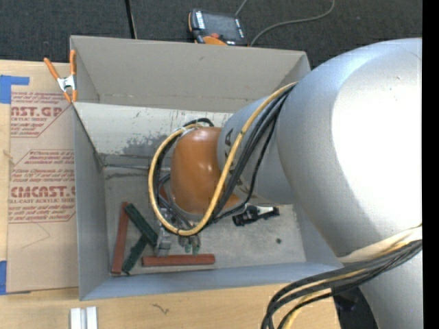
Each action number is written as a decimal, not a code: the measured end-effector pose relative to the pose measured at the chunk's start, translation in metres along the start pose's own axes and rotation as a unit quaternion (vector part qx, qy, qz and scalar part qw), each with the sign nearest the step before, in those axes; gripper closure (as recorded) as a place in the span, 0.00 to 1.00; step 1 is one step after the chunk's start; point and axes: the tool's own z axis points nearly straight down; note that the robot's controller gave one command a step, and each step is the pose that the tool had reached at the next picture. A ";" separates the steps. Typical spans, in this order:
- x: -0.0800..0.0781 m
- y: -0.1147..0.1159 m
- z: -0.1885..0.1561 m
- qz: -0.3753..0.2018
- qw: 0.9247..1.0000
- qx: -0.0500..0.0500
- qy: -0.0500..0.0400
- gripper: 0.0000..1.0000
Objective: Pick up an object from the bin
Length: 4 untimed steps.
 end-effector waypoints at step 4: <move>0.007 -0.039 0.000 0.075 0.997 0.001 0.000 0.00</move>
Offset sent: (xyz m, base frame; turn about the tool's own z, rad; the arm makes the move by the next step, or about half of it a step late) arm 0.0000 0.0000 0.0000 0.0000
